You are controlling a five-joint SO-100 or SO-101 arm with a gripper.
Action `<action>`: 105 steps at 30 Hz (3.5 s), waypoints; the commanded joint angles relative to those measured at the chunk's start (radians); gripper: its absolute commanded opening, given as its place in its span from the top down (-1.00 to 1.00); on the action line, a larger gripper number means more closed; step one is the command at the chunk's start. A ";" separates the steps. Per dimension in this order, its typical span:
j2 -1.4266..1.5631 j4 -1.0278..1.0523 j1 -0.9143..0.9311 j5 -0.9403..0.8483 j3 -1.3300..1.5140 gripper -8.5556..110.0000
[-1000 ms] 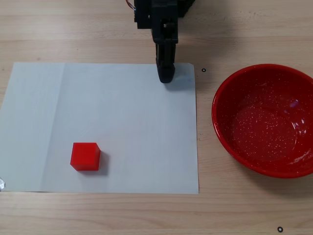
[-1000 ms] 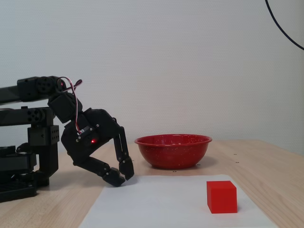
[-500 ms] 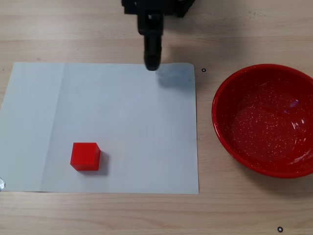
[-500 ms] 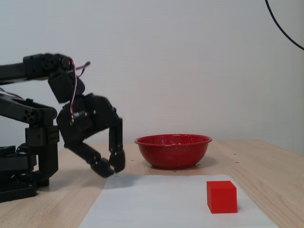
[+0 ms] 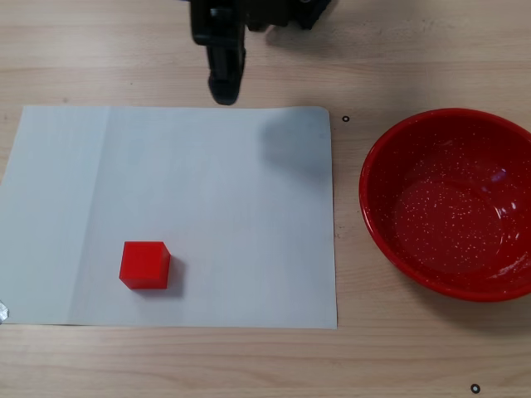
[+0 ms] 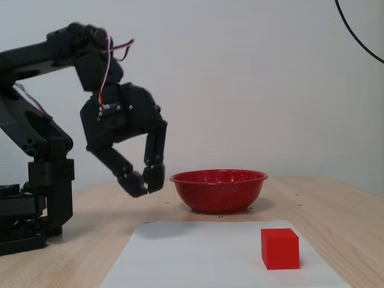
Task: Grasp the red cube and put it in the red bowl.
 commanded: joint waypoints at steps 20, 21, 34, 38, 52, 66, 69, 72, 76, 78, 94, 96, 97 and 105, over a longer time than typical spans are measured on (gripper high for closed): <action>-0.684 0.196 -0.061 0.104 -0.945 0.85; -0.719 0.212 -0.064 0.107 -0.989 0.85; -1.060 0.333 -0.081 0.129 -1.430 0.79; -1.144 0.339 -0.080 0.135 -1.536 0.75; -1.362 0.342 -0.095 0.158 -1.776 0.43; -1.489 0.245 -0.080 0.153 -1.884 0.15; -1.508 0.206 -0.077 0.150 -1.888 0.15; -1.526 0.178 -0.074 0.149 -1.899 0.18; -1.546 0.169 -0.071 0.149 -1.908 0.19; -1.554 0.161 -0.067 0.149 -1.911 0.19; -1.641 0.138 -0.052 0.153 -1.987 0.19; -1.644 0.137 -0.055 0.156 -1.990 0.19; -1.646 0.135 -0.057 0.160 -1.991 0.19; -1.658 0.130 -0.075 0.164 -1.988 0.22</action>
